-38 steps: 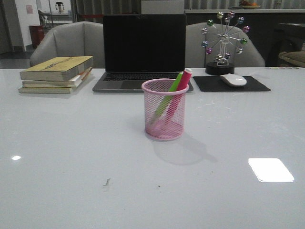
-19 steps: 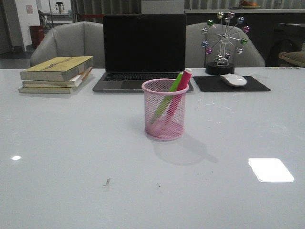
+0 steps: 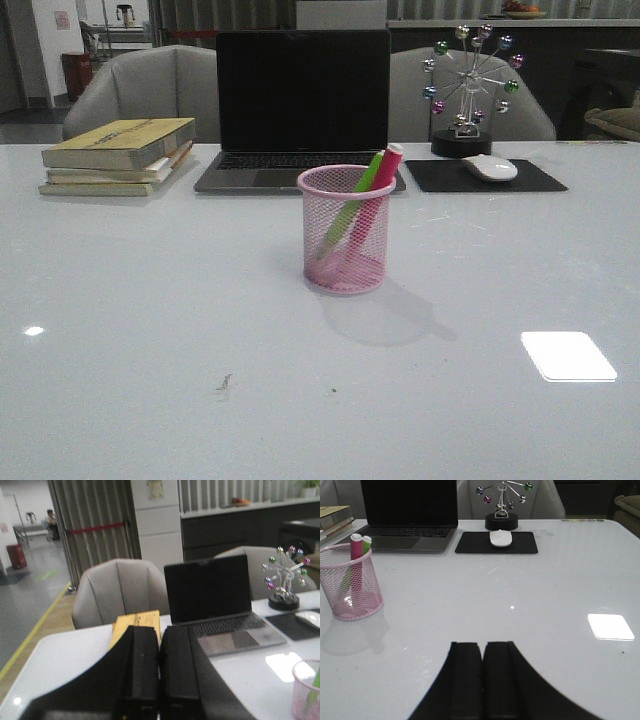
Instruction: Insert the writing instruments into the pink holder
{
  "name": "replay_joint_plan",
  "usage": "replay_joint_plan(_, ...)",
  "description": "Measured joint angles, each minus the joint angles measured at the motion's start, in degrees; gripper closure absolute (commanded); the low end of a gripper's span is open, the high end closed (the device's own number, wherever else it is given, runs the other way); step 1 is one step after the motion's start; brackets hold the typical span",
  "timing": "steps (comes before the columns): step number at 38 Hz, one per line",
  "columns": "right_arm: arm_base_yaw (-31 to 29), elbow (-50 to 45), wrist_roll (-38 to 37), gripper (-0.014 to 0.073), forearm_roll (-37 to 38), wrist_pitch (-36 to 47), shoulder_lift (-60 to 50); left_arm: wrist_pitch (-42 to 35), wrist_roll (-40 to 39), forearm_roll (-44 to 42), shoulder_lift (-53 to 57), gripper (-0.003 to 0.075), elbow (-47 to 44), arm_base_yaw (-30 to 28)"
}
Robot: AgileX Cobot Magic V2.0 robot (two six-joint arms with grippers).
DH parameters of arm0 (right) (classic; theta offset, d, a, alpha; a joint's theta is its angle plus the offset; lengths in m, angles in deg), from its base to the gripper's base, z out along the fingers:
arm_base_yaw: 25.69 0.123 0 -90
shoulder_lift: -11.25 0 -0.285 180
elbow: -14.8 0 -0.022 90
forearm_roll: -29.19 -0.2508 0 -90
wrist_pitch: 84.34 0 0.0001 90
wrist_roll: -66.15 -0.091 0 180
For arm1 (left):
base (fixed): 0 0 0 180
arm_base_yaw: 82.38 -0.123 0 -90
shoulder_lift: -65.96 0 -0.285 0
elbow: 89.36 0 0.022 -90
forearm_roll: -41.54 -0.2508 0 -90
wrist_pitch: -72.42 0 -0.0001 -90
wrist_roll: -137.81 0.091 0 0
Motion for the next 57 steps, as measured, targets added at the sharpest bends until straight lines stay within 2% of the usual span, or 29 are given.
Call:
replay_joint_plan(10,0.0,0.0,0.0,0.0544,0.0,0.0,0.0,-5.09,0.0,-0.13,8.78,0.0621,-5.11,-4.7)
replay_joint_plan(20,0.0,0.0,0.0,0.0544,0.0,0.0,0.0,-8.81,0.0,-0.13,18.8,0.0621,-11.35,-5.01)
replay_joint_plan(29,0.0,0.0,0.0,0.0544,0.0,-0.37,0.0,-9.68,0.0,-0.13,19.19,0.0621,-15.97,-5.01)
replay_joint_plan(46,0.0,0.0,0.0,0.0544,0.0,-0.44,0.0,-13.0,-3.07,-0.13,19.19,0.0621,-33.92,-5.01)
replay_joint_plan(57,0.0,0.0,0.0,0.0544,0.0,-0.44,0.0,-13.61,-3.21,-0.13,19.19,0.0621,-34.32,-5.01)
